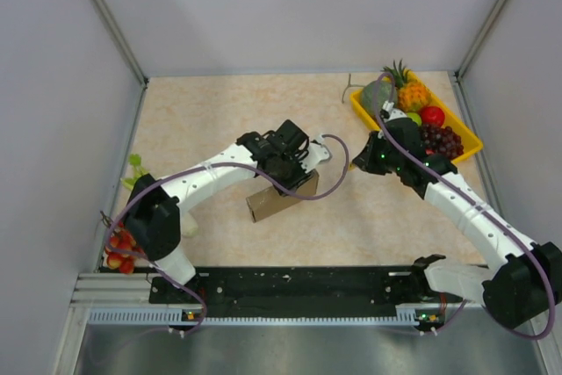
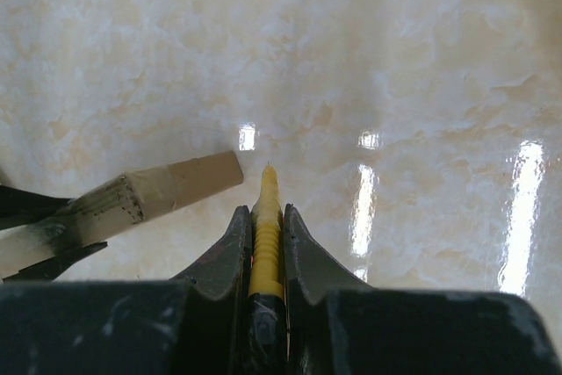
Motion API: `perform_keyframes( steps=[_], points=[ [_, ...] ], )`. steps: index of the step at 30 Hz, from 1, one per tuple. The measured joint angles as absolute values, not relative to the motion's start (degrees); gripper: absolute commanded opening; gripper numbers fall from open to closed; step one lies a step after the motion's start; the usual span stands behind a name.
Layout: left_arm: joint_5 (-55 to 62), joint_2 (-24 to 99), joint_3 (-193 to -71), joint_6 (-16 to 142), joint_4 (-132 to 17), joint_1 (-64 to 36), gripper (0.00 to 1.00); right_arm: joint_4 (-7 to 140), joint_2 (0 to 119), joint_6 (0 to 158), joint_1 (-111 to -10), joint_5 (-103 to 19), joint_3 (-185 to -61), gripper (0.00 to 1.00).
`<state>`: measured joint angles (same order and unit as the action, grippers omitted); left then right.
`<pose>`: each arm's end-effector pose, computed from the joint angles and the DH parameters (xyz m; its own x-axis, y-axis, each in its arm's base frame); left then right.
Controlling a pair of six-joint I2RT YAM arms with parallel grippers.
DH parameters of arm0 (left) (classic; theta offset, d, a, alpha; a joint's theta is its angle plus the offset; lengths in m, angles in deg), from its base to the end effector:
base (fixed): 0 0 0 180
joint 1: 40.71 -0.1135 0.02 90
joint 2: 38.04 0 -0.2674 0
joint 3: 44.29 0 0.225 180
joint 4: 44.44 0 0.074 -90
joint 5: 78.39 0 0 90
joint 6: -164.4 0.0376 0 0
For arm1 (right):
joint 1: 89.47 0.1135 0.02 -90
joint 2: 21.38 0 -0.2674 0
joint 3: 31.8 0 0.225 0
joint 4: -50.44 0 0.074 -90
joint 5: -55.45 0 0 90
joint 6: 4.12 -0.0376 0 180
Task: Unpack the express box
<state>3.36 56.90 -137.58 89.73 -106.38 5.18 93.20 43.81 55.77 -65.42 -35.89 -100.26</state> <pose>0.2170 -0.2316 0.2738 -0.4016 0.7902 -0.4629 0.8929 0.4501 -0.0064 0.1992 0.0899 0.2981 -0.7150 0.2301 -0.6601 -0.0754 0.9134 0.4000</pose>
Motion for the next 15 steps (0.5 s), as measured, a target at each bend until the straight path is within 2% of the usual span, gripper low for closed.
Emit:
perform_keyframes(
  steps=[3,7,9,10,11,13,15],
  points=[
    [3.76,57.84,-137.58,89.42,-105.84,5.2,0.6,92.39,43.57,55.72,-66.03,-37.05,-99.3,0.0],
    [3.84,59.85,-137.58,88.55,-105.81,5.09,0.63,91.82,43.54,55.61,-66.34,-38.25,-99.1,0.0],
    [3.87,60.52,-137.56,88.2,-105.84,5.11,0.55,91.53,43.54,55.57,-66.4,-39.17,-99.1,0.0],
    [3.91,60.61,-137.56,88.03,-105.84,5.11,0.44,91.29,43.54,55.59,-66.4,-39.72,-99.1,0.0],
    [4.02,60.63,-137.56,87.78,-105.84,5.11,0.37,90.99,43.54,55.61,-66.4,-40.37,-99.1,0.0],
    [4.32,60.63,-137.47,87.68,-105.57,5.11,0.3,90.38,43.54,55.68,-66.4,-41.31,-99.1,0.0],
    [4.63,60.31,-136.8,87.59,-104.72,5.11,0.27,89.55,43.54,55.92,-66.4,-42.23,-99.02,0.0]
  ],
)
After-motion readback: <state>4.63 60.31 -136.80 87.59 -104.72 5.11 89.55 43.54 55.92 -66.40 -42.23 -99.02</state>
